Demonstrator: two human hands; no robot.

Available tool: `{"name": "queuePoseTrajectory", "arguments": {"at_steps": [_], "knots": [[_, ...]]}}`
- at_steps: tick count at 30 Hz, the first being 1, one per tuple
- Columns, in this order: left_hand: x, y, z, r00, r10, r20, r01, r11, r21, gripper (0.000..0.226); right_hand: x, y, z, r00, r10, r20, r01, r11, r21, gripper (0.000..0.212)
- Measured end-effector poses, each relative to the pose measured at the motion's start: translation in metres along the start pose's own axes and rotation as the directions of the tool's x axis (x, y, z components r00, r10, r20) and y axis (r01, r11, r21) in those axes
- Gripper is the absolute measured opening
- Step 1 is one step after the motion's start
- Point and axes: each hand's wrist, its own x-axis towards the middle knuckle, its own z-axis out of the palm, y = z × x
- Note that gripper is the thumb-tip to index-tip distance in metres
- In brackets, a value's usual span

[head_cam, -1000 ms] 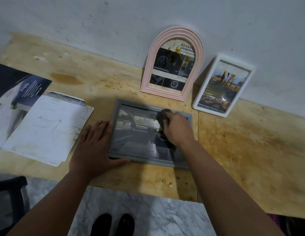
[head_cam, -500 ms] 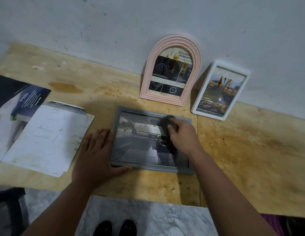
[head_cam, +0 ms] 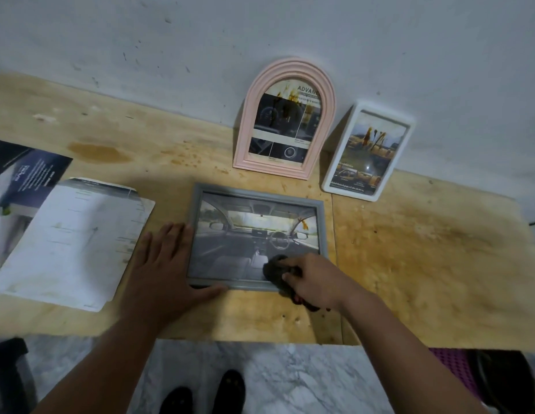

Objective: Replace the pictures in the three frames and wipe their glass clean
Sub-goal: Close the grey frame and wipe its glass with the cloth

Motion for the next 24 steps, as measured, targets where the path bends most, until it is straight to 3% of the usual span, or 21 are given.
{"name": "queuePoseTrajectory", "arguments": {"at_steps": [3,5,7,13,24], "knots": [[0.001,0.0,-0.001,1.0,0.001,-0.012,-0.001,1.0,-0.002,0.132,0.014,0.012,-0.025,0.988,0.029,-0.151,-0.002,0.985,0.172,0.032],[0.0,0.0,-0.001,1.0,0.005,-0.007,-0.005,1.0,0.003,0.132,0.032,0.02,-0.037,0.937,0.098,-0.335,-0.006,0.964,0.264,0.035],[0.0,0.001,0.0,1.0,0.002,-0.009,-0.002,1.0,0.005,0.133,0.05,0.025,-0.039,0.896,0.119,-0.428,0.011,0.958,0.288,0.041],[0.003,0.002,0.0,1.0,-0.024,0.008,0.024,1.0,0.005,0.134,0.07,0.028,0.004,0.882,0.012,-0.471,-0.06,0.994,-0.086,0.051],[0.003,0.002,-0.001,0.999,-0.033,0.025,0.032,0.999,0.007,0.135,0.029,0.034,0.028,0.899,-0.053,-0.434,-0.05,0.974,-0.223,0.05]]}}
